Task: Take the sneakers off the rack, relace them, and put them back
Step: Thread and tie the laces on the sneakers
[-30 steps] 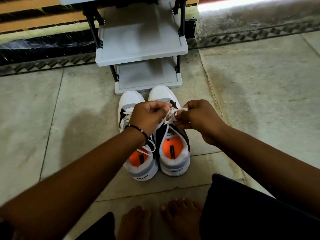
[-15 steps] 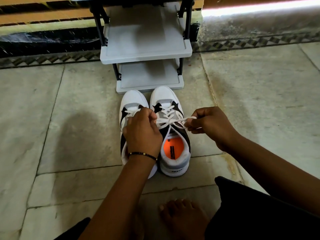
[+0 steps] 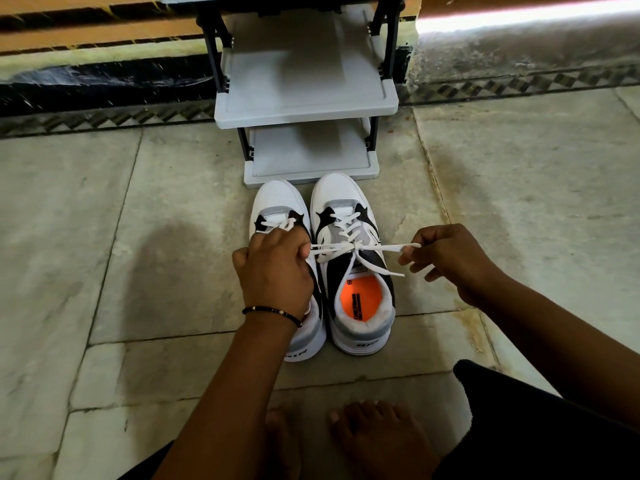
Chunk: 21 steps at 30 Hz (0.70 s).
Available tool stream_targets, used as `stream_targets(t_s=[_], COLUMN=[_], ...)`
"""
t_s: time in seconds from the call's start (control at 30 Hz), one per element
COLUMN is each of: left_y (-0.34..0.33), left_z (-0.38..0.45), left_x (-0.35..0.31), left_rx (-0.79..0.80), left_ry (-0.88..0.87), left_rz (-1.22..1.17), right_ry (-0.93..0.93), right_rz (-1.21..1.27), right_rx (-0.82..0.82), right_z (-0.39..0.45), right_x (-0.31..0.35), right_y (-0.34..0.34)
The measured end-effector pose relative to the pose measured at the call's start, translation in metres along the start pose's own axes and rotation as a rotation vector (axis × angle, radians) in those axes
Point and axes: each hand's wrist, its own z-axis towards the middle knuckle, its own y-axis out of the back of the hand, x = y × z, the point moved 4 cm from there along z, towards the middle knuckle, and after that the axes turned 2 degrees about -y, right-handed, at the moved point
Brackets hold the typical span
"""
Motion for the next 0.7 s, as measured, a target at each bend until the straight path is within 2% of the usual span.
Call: stream_targets(t_s=[0.53,0.7], left_y=[-0.005,-0.004], left_z=[0.008,0.013], left_x=[0.008,0.009], left_rx=[0.032,0.089], left_ry=[-0.125,-0.093], left_rz=[0.146,0.053], right_ry=[0.009,-0.060], right_rz=[-0.037,-0.039], right_rx=[0.050,0.095], right_z=[0.001,0.004], right_x=[0.002,-0.002], right_y=[0.003,0.001])
